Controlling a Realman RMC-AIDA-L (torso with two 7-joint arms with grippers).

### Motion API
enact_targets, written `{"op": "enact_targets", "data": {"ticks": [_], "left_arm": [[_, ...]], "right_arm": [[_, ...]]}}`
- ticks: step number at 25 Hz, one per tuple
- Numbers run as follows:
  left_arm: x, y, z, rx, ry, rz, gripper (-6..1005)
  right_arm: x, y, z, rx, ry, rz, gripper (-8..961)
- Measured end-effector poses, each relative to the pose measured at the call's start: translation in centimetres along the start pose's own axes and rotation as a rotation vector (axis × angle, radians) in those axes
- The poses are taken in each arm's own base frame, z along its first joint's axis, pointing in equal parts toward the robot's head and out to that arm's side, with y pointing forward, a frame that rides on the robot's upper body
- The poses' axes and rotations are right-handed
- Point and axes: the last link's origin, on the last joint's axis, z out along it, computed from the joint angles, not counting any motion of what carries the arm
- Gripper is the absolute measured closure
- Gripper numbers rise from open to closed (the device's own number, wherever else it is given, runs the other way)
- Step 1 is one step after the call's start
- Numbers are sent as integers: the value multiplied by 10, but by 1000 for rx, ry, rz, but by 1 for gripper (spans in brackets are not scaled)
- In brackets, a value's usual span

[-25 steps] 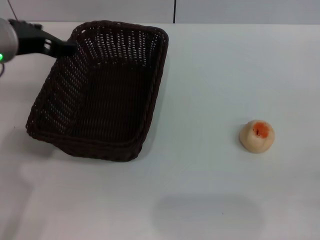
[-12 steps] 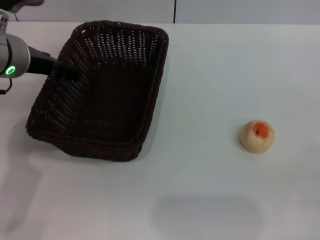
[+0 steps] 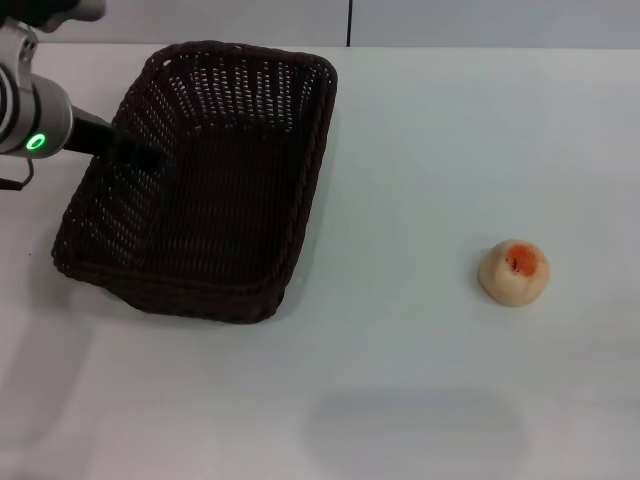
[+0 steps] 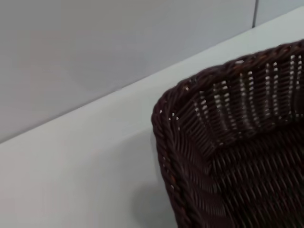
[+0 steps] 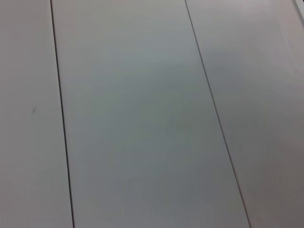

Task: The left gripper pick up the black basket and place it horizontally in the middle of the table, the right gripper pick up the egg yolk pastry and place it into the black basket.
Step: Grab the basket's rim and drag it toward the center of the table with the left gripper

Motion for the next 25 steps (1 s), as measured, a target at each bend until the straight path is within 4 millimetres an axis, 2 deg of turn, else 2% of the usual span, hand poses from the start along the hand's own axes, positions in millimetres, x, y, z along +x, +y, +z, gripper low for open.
{"op": "enact_targets", "data": {"ticks": [13,16,20,24,25], "left_arm": [[6,3,3,0,-55,43,329],[5,4,2,2,-52,48,536],[4,3,3,2,-58,54,685],[4,3,3,3,-56,68,687],[6,5,0,1,-41,137,688]], "right_arm": [[0,0,1,-2,-1,-2,184],[0,0,1,-2,-1,-2,184],[0,0,0,-6,1,-1,184],[0,1,0,-12,3,0,184],[0,1,0,-12,2,0,184]]}}
